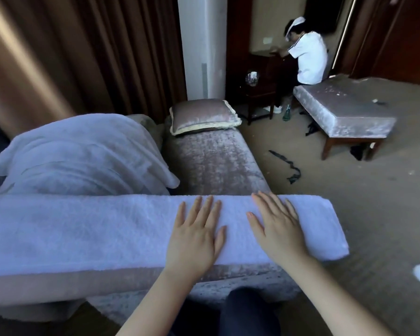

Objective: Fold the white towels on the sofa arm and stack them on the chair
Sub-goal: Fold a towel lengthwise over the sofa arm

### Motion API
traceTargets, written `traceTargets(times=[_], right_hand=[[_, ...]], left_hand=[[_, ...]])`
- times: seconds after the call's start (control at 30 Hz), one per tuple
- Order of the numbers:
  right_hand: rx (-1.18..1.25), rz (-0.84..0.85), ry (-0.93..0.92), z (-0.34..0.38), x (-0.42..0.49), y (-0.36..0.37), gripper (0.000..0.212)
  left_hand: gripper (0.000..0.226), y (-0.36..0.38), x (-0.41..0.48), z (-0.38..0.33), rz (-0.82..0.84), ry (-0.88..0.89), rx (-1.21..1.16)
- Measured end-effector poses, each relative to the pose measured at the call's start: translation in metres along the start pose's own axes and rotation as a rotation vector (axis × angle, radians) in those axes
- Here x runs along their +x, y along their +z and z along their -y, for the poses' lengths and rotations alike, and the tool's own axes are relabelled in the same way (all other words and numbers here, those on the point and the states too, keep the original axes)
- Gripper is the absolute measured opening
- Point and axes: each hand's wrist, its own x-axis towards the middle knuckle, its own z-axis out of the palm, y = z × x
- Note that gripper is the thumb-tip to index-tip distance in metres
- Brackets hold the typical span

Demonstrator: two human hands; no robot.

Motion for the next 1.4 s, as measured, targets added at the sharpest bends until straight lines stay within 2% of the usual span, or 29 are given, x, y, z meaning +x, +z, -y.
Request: traceTargets(times=[0.1,0.23,0.33,0.4,0.47,0.57,0.67,0.73,0.83,0.97,1.2,1.3,1.4], right_hand=[[0.027,0.010,-0.075,-0.033,0.001,-0.006,0.071],[0.152,0.064,-0.008,-0.088,0.008,-0.017,0.083],[0.305,0.169,0.077,-0.109,0.015,-0.024,0.071],[0.401,0.241,0.237,-0.121,0.018,-0.032,0.053],[0.605,0.291,0.421,-0.130,0.020,-0.041,0.045],[0.898,0.272,0.543,-0.147,0.015,-0.053,0.037],[1.094,0.302,0.624,-0.158,0.004,-0.059,0.029],[1.156,0.359,0.670,-0.158,-0.005,-0.062,0.021],[1.125,0.381,0.712,-0.151,-0.023,-0.065,0.015],[1.010,0.297,0.661,-0.144,-0.049,-0.064,0.011],[1.128,0.016,0.765,-0.125,-0.061,-0.063,0.009],[1.228,-0.149,0.821,-0.105,-0.063,-0.065,0.007],[1.430,-0.276,0.825,-0.082,-0.065,-0.064,0.011]], left_hand=[[0.058,0.000,0.000,0.001,-0.028,-0.002,0.008],[0.057,0.003,0.003,-0.003,-0.046,-0.019,0.024],[0.055,0.004,0.002,-0.003,-0.070,-0.025,0.039],[0.054,0.004,0.002,-0.003,-0.071,-0.025,0.048],[0.054,0.004,0.002,-0.003,-0.076,-0.024,0.052],[0.053,0.003,0.002,-0.003,-0.076,-0.035,0.058],[0.052,0.001,0.003,-0.005,-0.049,-0.050,0.061],[0.053,-0.001,0.003,-0.007,-0.027,-0.059,0.062],[0.054,-0.002,0.002,-0.007,-0.008,-0.067,0.060],[0.053,0.000,0.002,-0.006,-0.003,-0.062,0.061],[0.050,-0.001,0.002,-0.010,-0.039,-0.045,0.055],[0.052,-0.010,0.005,-0.039,-0.073,0.068,-0.077],[0.050,-0.008,0.015,-0.080,-0.041,0.207,-0.255]])
